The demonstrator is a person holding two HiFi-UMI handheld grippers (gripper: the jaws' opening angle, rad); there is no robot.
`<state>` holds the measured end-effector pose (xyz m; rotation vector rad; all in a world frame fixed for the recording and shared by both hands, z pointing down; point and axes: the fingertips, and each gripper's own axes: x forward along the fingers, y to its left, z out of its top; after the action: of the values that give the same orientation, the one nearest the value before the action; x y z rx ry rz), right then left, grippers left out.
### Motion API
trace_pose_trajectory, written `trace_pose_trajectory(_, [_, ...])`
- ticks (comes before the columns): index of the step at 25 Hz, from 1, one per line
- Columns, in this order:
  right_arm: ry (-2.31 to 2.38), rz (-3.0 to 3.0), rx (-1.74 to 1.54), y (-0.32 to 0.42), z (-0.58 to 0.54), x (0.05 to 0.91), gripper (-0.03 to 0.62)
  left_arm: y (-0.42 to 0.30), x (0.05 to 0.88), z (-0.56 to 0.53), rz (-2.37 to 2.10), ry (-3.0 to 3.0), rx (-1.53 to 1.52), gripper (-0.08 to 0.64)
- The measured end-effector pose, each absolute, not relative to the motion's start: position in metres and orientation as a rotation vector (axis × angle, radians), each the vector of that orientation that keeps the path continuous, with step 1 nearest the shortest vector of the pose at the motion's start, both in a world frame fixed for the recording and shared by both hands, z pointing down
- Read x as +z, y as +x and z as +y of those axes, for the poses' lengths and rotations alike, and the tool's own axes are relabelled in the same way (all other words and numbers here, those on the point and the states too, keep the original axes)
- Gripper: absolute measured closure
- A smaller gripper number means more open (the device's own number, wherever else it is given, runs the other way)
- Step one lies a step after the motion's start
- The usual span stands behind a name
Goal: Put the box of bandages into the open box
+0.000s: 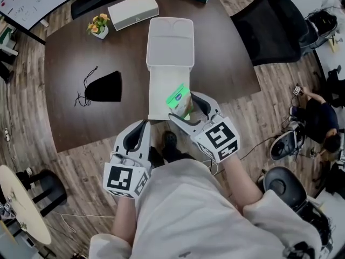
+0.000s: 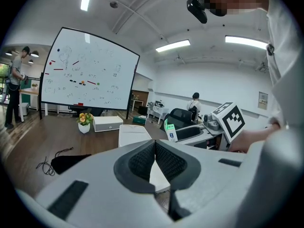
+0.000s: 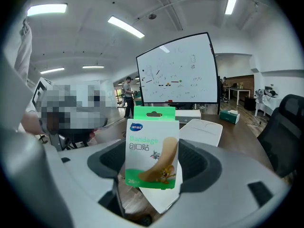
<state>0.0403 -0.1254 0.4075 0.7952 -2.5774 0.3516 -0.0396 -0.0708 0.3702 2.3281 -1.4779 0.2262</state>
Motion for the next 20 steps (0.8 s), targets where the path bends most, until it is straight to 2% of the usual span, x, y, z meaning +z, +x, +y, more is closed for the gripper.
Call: trace_pose_trajectory(20, [0.669, -2.377, 0.333, 0.025, -0.143, 0.479, 0.241, -0.059, 0.381, -0.092, -1.452, 2.318, 0.219, 0.555])
